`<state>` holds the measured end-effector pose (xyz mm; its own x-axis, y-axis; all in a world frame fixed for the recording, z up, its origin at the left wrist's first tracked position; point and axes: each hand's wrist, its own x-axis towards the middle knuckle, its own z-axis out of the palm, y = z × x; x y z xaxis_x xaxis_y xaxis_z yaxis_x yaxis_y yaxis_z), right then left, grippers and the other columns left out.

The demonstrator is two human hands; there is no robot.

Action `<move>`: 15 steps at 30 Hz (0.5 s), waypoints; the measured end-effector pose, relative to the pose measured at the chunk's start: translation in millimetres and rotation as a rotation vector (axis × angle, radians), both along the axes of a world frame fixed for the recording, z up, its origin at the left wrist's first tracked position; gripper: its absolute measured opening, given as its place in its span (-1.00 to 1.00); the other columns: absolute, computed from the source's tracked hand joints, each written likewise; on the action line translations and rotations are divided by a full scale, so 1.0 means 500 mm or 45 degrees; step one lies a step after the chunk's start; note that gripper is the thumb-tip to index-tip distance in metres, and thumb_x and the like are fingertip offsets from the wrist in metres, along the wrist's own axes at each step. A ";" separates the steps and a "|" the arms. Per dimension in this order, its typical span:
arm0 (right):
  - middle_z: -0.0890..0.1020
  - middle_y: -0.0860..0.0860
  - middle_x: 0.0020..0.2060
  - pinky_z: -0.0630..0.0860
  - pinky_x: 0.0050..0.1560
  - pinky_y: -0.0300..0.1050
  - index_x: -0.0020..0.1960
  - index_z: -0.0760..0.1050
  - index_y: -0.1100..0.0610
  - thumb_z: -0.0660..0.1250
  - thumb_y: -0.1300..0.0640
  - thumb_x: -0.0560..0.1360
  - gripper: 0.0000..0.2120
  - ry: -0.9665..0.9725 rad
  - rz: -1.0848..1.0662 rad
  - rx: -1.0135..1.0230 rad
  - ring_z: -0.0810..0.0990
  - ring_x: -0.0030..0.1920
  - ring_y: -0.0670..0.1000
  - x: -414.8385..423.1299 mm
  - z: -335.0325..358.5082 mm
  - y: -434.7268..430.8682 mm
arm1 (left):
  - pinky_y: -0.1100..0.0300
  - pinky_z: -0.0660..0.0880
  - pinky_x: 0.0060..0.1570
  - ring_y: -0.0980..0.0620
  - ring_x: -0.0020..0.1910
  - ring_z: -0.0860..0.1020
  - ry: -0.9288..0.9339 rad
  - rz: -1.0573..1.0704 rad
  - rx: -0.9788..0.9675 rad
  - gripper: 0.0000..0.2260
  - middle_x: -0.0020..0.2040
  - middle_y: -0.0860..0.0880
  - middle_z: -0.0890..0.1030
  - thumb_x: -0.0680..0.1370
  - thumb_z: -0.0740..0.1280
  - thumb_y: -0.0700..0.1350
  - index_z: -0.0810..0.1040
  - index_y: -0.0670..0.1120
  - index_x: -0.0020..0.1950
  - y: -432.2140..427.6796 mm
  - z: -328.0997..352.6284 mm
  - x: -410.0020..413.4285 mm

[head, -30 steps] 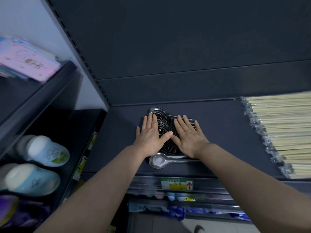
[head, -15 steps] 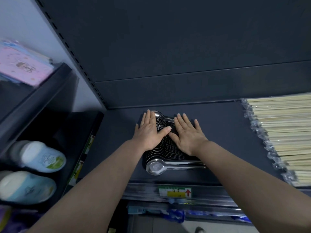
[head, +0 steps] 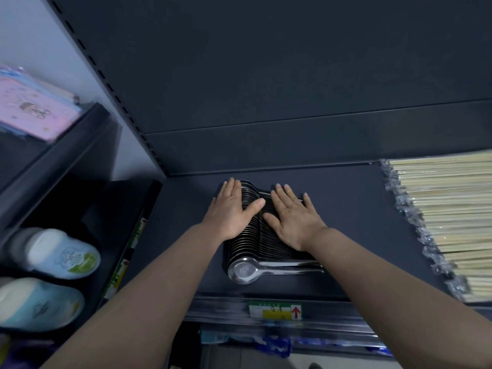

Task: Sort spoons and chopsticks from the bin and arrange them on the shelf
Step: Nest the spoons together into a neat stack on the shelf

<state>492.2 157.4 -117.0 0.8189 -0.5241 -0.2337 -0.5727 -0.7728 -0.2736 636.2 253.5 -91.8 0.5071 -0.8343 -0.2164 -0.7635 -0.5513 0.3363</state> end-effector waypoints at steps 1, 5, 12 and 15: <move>-0.24 -0.03 0.55 -0.30 0.51 0.09 0.57 -0.22 0.09 -0.18 -0.22 0.62 -0.36 -0.006 -0.003 0.002 -0.32 0.52 -0.06 -0.001 -0.001 0.001 | -0.07 -0.06 0.54 0.06 0.56 -0.20 0.011 0.001 0.002 -0.20 0.60 -0.05 -0.16 0.55 0.01 0.35 -0.13 -0.13 0.59 0.003 0.001 -0.002; -0.24 -0.03 0.55 -0.28 0.51 0.09 0.57 -0.22 0.08 -0.17 -0.22 0.62 -0.36 -0.009 -0.006 0.006 -0.32 0.52 -0.06 -0.005 -0.001 0.006 | -0.09 -0.03 0.53 0.05 0.57 -0.19 0.067 0.023 -0.002 -0.19 0.60 -0.05 -0.19 0.55 0.03 0.35 -0.14 -0.12 0.59 0.013 0.006 -0.014; -0.26 -0.04 0.54 -0.30 0.51 0.09 0.57 -0.27 0.06 -0.18 -0.21 0.62 -0.37 -0.021 -0.019 -0.021 -0.35 0.51 -0.05 -0.015 -0.007 0.020 | 0.00 0.01 0.49 0.03 0.57 -0.13 0.137 0.051 -0.044 -0.18 0.58 -0.02 -0.25 0.55 0.08 0.34 -0.22 -0.09 0.58 0.030 0.003 -0.032; -0.28 -0.05 0.54 -0.32 0.50 0.09 0.56 -0.30 0.05 -0.19 -0.21 0.62 -0.37 -0.028 -0.030 -0.038 -0.38 0.50 -0.04 -0.022 -0.012 0.027 | -0.01 -0.01 0.50 0.03 0.57 -0.14 0.121 0.023 -0.040 -0.21 0.58 -0.02 -0.28 0.58 0.06 0.31 -0.26 -0.08 0.57 0.039 0.001 -0.043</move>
